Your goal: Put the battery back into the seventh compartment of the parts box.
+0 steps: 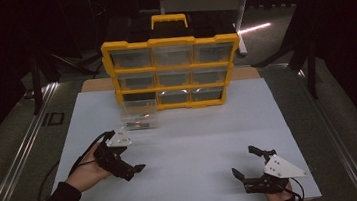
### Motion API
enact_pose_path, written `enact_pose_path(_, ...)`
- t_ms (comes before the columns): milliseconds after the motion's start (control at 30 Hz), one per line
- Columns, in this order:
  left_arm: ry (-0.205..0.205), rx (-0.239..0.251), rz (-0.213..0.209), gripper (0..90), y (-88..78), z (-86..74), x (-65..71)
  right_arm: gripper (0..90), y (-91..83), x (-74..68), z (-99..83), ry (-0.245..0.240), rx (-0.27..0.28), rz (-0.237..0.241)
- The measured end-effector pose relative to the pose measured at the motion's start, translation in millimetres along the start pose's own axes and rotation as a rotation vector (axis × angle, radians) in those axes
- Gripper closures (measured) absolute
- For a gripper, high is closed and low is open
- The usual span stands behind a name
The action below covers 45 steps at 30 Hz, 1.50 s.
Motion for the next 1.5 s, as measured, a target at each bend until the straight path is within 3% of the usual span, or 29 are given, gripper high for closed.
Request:
enact_pose_path(233,-0.02,0.025,0.008,0.0,2.0,-13.8,6.2,10.4,0.0,-0.2,-0.1,-0.002,-0.002,-0.001)
enact_pose_path(767,-0.022,0.103,-0.015,0.0,11.8,-34.7,30.9,10.4,0.1,-0.3,-0.9,-0.007,-0.002,0.002)
enact_pose_path(1300,-0.07,0.208,0.028,0.0,1.4,-54.3,32.4,10.4,-0.5,-1.5,-1.6,-0.008,-0.006,0.006)
enact_pose_path(1500,-0.087,0.22,0.018,0.0,2.4,-59.2,30.2,10.4,-0.2,-2.3,-3.4,-0.008,-0.01,0.012)
Point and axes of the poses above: each handheld gripper's, and its own axes: y roughly forward along the jaws, z roughly out of its top, x roughly to its right, the point moved 10 cm from there along y, roughly forward along the jaws, and after that the axes turned 15 degrees about x, right-handed, at the moved point
